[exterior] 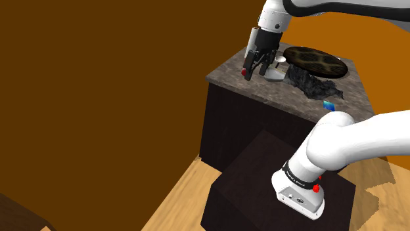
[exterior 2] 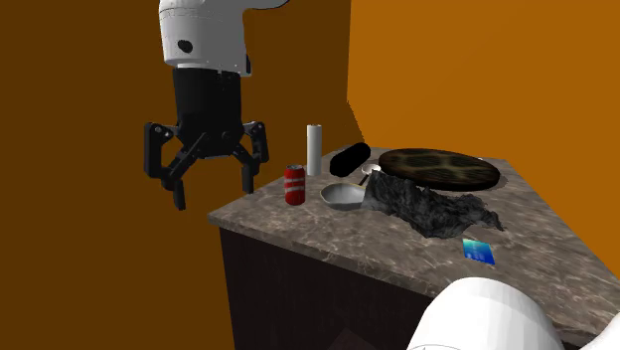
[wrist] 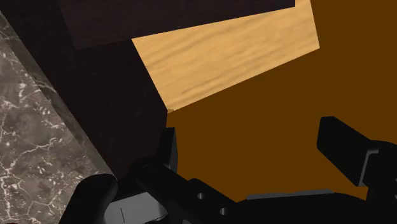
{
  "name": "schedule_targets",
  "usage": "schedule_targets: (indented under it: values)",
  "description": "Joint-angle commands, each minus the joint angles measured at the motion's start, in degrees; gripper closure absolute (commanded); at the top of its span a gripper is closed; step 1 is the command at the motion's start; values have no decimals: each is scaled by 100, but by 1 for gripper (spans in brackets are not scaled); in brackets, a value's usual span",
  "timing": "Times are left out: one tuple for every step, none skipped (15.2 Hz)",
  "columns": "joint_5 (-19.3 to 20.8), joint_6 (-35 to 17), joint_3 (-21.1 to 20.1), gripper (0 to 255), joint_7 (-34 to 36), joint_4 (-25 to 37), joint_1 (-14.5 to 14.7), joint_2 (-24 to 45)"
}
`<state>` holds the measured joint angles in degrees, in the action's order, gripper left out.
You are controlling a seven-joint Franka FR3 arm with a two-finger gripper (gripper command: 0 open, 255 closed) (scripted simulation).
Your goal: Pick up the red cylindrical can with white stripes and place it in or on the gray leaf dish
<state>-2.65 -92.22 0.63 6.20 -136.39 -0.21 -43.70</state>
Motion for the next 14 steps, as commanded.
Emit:
schedule_targets:
  values:
    - [0, 0, 0, 0, 0, 0, 0, 0]
    - [79, -74, 103, 0, -120, 31, -44, 108]
    - [155, -149, 206, 0, -239, 68, -86, 222]
    - [228, -223, 309, 0, -356, 113, -126, 341]
    - [296, -298, 411, 0, -472, 163, -163, 465]
    - [360, -371, 511, 0, -588, 221, -200, 594]
    - [419, -445, 611, 0, -703, 284, -235, 729]
    - [473, -516, 709, 0, -817, 355, -269, 867]
    - [521, -587, 805, 0, -932, 432, -301, 1011]
    - [564, -656, 901, 0, -1046, 515, -332, 1158]
    - [601, -723, 996, 0, -1161, 605, -360, 1310]
    - [633, -788, 1091, 0, -1275, 702, -386, 1465]
    - [658, -851, 1185, 0, -1389, 805, -410, 1625]
    - [677, -911, 1278, 0, -1504, 914, -431, 1788]
